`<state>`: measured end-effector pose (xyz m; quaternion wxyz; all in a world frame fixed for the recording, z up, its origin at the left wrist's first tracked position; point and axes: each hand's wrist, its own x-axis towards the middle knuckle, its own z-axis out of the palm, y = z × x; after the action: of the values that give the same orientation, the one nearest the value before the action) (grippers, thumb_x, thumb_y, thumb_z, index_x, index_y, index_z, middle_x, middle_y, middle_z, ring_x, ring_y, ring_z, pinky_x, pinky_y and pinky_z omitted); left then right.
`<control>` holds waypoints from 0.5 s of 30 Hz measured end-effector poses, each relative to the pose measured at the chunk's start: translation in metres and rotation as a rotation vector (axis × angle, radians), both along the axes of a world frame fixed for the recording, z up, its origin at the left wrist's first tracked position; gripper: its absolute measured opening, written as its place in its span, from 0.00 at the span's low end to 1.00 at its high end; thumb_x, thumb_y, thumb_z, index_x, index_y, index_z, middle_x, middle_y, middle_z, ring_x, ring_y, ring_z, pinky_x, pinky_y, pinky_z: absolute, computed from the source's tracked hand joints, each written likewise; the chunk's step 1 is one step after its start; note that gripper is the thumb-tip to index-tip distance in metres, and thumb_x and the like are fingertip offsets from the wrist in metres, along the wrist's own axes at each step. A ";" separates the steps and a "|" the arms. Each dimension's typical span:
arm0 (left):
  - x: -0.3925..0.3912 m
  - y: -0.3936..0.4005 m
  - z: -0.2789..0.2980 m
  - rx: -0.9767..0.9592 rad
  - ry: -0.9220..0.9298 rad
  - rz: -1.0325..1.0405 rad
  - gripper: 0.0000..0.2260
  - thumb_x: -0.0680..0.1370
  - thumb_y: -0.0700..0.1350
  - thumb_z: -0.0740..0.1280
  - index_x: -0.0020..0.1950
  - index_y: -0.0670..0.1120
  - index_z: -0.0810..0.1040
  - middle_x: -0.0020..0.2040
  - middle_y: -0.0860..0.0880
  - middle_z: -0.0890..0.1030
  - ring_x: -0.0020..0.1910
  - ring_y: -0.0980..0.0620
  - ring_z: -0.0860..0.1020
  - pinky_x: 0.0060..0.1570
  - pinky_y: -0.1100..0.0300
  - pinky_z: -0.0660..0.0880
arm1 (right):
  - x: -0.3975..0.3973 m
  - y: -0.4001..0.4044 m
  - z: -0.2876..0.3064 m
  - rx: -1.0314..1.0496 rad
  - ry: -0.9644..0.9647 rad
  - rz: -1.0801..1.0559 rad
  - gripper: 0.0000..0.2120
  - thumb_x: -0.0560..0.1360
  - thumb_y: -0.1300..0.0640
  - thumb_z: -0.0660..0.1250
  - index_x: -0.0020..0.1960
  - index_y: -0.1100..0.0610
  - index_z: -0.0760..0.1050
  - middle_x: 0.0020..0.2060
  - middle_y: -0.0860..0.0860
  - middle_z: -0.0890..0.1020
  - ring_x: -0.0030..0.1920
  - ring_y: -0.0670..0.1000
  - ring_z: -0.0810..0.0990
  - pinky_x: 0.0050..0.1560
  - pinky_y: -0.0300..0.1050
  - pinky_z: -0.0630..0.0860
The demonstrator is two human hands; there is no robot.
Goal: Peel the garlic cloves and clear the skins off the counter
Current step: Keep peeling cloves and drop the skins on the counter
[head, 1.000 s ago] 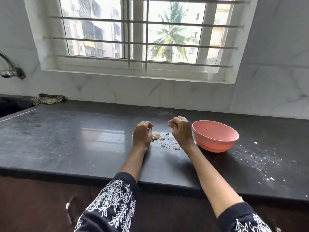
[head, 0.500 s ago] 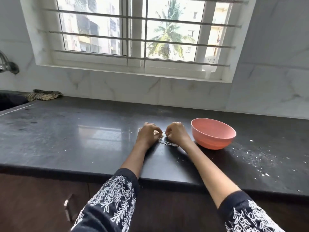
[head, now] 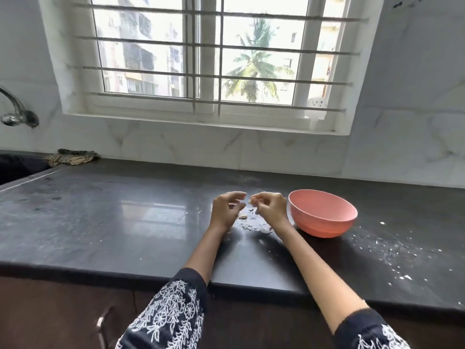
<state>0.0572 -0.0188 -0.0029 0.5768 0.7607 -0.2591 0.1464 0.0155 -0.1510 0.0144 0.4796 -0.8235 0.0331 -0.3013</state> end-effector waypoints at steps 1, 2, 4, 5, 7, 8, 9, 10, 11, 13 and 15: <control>0.000 -0.003 0.003 -0.063 0.045 -0.050 0.11 0.71 0.32 0.70 0.51 0.42 0.82 0.45 0.44 0.83 0.38 0.62 0.79 0.40 0.67 0.76 | 0.000 0.003 0.001 0.120 0.008 0.034 0.05 0.72 0.67 0.67 0.40 0.62 0.81 0.31 0.55 0.81 0.23 0.40 0.74 0.28 0.35 0.70; 0.000 -0.005 0.003 -0.111 0.081 -0.086 0.10 0.71 0.32 0.70 0.50 0.42 0.82 0.42 0.46 0.84 0.36 0.64 0.79 0.39 0.67 0.76 | -0.001 0.007 0.002 0.228 0.022 0.060 0.06 0.73 0.67 0.67 0.39 0.61 0.79 0.30 0.54 0.80 0.22 0.40 0.73 0.26 0.35 0.68; 0.001 -0.011 0.003 -0.217 0.138 -0.103 0.08 0.71 0.31 0.70 0.48 0.39 0.82 0.35 0.54 0.83 0.33 0.63 0.79 0.36 0.68 0.75 | 0.000 0.008 0.005 0.415 0.034 0.096 0.06 0.75 0.66 0.66 0.39 0.61 0.75 0.31 0.55 0.80 0.21 0.43 0.73 0.24 0.34 0.67; 0.001 -0.014 0.004 -0.267 0.170 -0.100 0.07 0.71 0.32 0.71 0.48 0.36 0.81 0.32 0.56 0.83 0.32 0.63 0.79 0.33 0.69 0.74 | -0.001 0.008 0.007 0.480 0.036 0.113 0.07 0.75 0.65 0.66 0.39 0.61 0.74 0.32 0.56 0.80 0.21 0.44 0.73 0.23 0.34 0.66; -0.001 -0.020 0.010 -0.337 0.228 -0.115 0.05 0.72 0.34 0.70 0.47 0.34 0.81 0.30 0.57 0.82 0.31 0.62 0.79 0.30 0.70 0.72 | -0.003 0.006 0.012 0.557 0.039 0.152 0.07 0.76 0.64 0.65 0.39 0.61 0.73 0.32 0.56 0.80 0.22 0.44 0.73 0.22 0.34 0.65; 0.000 -0.022 0.012 -0.360 0.248 -0.135 0.03 0.73 0.35 0.70 0.45 0.36 0.81 0.30 0.57 0.82 0.31 0.62 0.80 0.30 0.70 0.72 | -0.004 0.005 0.015 0.565 0.039 0.162 0.07 0.76 0.63 0.65 0.40 0.61 0.73 0.32 0.56 0.80 0.22 0.44 0.73 0.22 0.34 0.65; -0.002 -0.022 0.016 -0.386 0.263 -0.162 0.01 0.74 0.36 0.69 0.43 0.39 0.81 0.30 0.56 0.82 0.31 0.62 0.80 0.30 0.70 0.72 | -0.004 0.004 0.016 0.531 0.034 0.160 0.06 0.76 0.63 0.66 0.40 0.61 0.73 0.32 0.55 0.80 0.24 0.44 0.73 0.23 0.34 0.66; -0.003 -0.022 0.016 -0.406 0.282 -0.177 0.02 0.74 0.37 0.69 0.42 0.41 0.80 0.30 0.55 0.82 0.32 0.61 0.80 0.31 0.69 0.73 | -0.004 0.003 0.015 0.452 0.023 0.134 0.06 0.75 0.62 0.67 0.40 0.60 0.74 0.32 0.54 0.80 0.26 0.45 0.74 0.25 0.35 0.67; -0.003 -0.022 0.016 -0.444 0.305 -0.197 0.02 0.74 0.37 0.69 0.42 0.42 0.80 0.31 0.54 0.83 0.32 0.60 0.80 0.33 0.69 0.75 | -0.003 0.003 0.014 0.331 -0.007 0.086 0.04 0.74 0.61 0.68 0.41 0.59 0.76 0.32 0.52 0.80 0.29 0.46 0.75 0.28 0.35 0.70; -0.001 -0.019 0.013 -0.512 0.350 -0.215 0.01 0.74 0.37 0.69 0.43 0.41 0.80 0.32 0.51 0.83 0.33 0.58 0.81 0.37 0.66 0.78 | 0.000 0.002 0.012 0.100 -0.099 0.012 0.03 0.72 0.62 0.70 0.44 0.55 0.80 0.34 0.48 0.81 0.34 0.45 0.77 0.36 0.35 0.72; 0.002 -0.017 0.010 -0.540 0.395 -0.230 0.01 0.74 0.38 0.69 0.44 0.40 0.80 0.33 0.50 0.84 0.35 0.56 0.82 0.39 0.64 0.79 | 0.003 0.003 0.009 -0.041 -0.163 0.021 0.08 0.72 0.63 0.70 0.46 0.53 0.82 0.38 0.46 0.81 0.37 0.45 0.77 0.39 0.31 0.70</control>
<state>0.0589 -0.0362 0.0075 0.8089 0.5602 -0.1786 -0.0063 0.0186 -0.1477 0.0231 0.4669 -0.8060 -0.0207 -0.3631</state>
